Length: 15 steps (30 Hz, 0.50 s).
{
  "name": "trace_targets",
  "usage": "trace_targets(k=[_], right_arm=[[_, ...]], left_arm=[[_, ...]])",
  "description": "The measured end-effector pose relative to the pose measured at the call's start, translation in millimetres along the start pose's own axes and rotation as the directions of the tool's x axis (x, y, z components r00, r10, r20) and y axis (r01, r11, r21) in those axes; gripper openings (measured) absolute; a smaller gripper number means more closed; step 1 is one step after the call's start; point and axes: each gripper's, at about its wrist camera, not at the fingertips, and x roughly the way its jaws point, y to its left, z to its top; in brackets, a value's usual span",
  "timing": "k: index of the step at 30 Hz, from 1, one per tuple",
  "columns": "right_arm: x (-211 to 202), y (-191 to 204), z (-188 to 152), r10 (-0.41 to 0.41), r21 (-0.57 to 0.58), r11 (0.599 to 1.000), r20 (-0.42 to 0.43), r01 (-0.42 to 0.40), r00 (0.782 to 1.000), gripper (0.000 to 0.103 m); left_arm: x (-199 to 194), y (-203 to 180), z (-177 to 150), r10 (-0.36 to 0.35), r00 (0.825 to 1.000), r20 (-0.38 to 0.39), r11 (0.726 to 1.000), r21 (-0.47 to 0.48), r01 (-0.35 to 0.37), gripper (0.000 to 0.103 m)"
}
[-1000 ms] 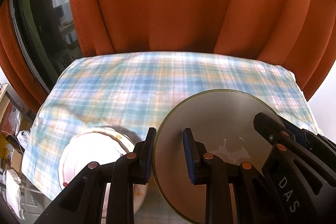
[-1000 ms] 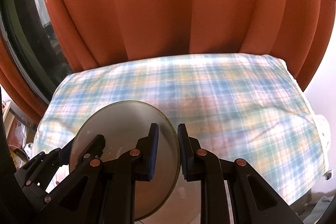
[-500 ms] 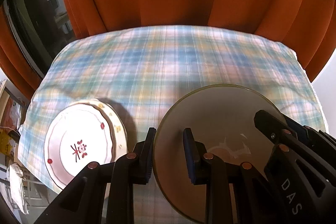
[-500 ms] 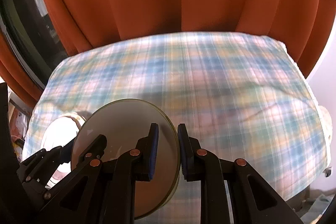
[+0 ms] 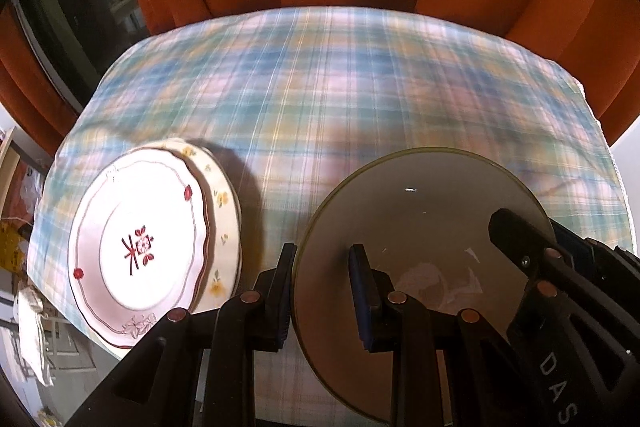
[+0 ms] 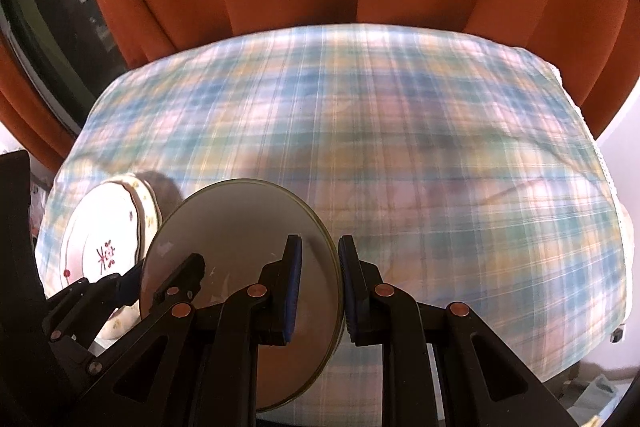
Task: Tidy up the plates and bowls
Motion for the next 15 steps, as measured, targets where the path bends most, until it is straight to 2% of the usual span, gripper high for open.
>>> trace_targets(k=[4,10,15], right_arm=[[3.6,1.5,-1.7,-0.011,-0.016,1.0,-0.007,0.011,1.0,0.022],[5.4,-2.3,-2.9,-0.007,-0.013,1.0,0.001,0.007,1.0,0.022],[4.8,-3.6,-6.0,-0.006,-0.009,1.0,0.018,0.006,1.0,0.022]], left_arm=[[3.7,-0.2,-1.5,-0.014,1.0,-0.014,1.0,-0.007,0.014,0.023],[2.5,-5.0,-2.1,0.002,1.0,0.014,1.0,0.018,-0.003,0.023],[0.9,-5.0,-3.6,-0.02,0.999,0.029,0.999,0.038,0.019,0.034]])
